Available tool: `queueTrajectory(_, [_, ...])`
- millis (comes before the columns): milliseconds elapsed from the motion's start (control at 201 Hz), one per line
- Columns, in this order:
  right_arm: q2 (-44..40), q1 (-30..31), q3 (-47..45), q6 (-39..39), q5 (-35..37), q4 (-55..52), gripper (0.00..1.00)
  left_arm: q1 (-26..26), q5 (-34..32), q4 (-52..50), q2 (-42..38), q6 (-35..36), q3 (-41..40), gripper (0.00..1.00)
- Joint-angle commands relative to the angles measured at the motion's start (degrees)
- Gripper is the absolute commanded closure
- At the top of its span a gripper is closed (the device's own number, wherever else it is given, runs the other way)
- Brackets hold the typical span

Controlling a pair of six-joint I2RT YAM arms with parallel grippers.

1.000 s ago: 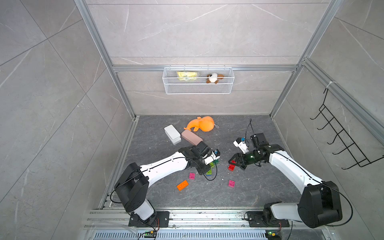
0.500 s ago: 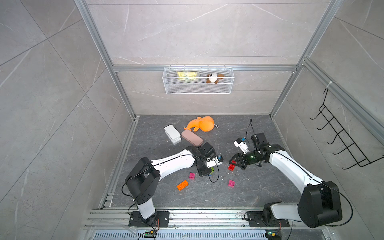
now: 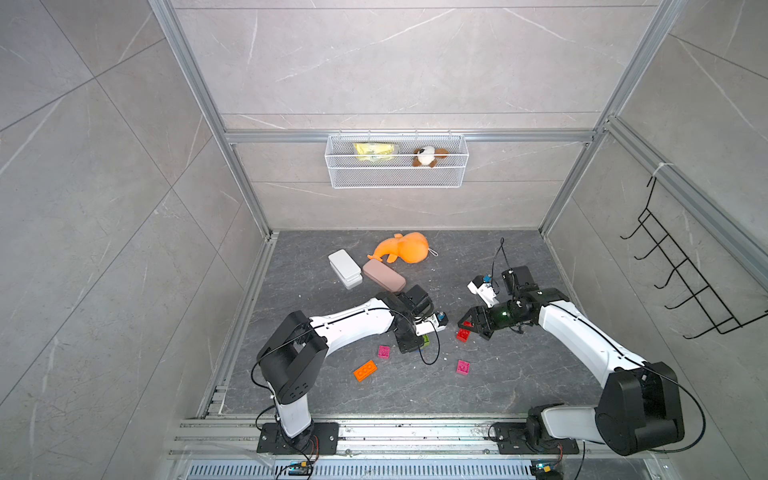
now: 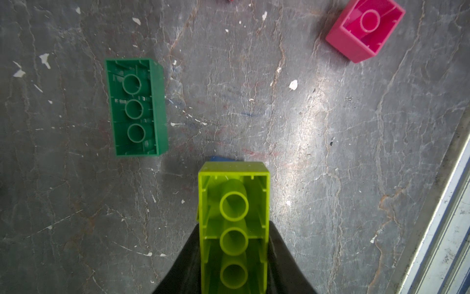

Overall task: Assemble a carrot with lego
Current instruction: Assemble the lego brick with the lego brick.

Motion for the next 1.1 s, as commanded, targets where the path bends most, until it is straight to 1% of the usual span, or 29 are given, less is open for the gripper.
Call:
queueTrajectory(0, [0.5,-0.3,1.6,-1.1,-0.8,-1.8,0.31,-0.1,0.7,0.8,0.5,1.3,1.7,0.87])
queueTrajectory(652, [0.8,-0.3,1.5,-1.1,-1.1,-2.1,0.31,1.2,-0.1,2.1,2.1,4.1,1.2,0.87])
queueTrajectory(821, [0.9,-0.3,1.5,-0.9,-1.1,-2.2,0.31,1.6,0.5,0.9,2.4,4.7,1.5,0.87])
queueTrajectory(1100, [1.3,-0.3,1.6,-1.0,-1.1,-2.3,0.31,1.6,-0.3,-2.5,3.9,3.3,1.0,0.88])
